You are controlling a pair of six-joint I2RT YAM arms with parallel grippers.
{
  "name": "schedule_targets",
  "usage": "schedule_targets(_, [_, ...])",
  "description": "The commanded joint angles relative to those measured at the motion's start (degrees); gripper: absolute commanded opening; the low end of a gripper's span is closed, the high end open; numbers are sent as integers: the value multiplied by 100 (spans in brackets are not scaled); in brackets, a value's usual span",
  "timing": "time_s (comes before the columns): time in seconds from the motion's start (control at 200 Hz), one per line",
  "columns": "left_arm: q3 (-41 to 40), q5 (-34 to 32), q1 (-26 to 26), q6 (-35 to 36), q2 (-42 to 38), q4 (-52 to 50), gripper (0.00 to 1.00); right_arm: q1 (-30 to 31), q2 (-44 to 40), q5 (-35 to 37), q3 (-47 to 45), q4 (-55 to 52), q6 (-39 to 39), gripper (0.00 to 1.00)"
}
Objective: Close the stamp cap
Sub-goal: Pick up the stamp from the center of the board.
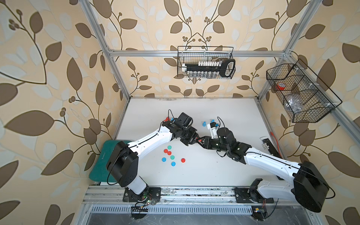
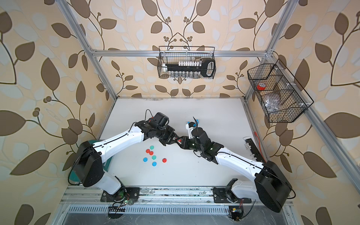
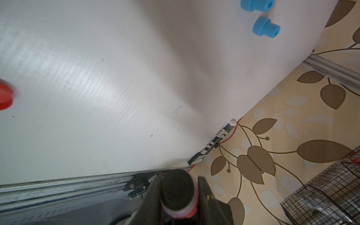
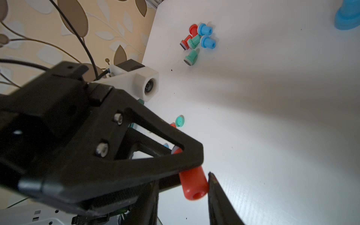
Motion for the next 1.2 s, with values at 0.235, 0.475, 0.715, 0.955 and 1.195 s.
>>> schedule_targets(0.235, [-32,227,-47,-31,-269,218,22,25,55,-135,9,104,-46,28])
schedule_targets(0.475, [28,244,-51,-6,-330,160,21,25,94,-99,56,62,-39,27])
schedule_targets(0.715, [-39,253,-63,-22,-384,190,21,23,106,-83,37,107,-2,21])
schedule_targets(0.955, [-82,253,-72,-27,-454,193,20,11,48,-75,46,70,-33,13])
schedule_targets(1.195, [-118,214,-72,63,-505,83,20,8,28,-117,97,-18,-91,11])
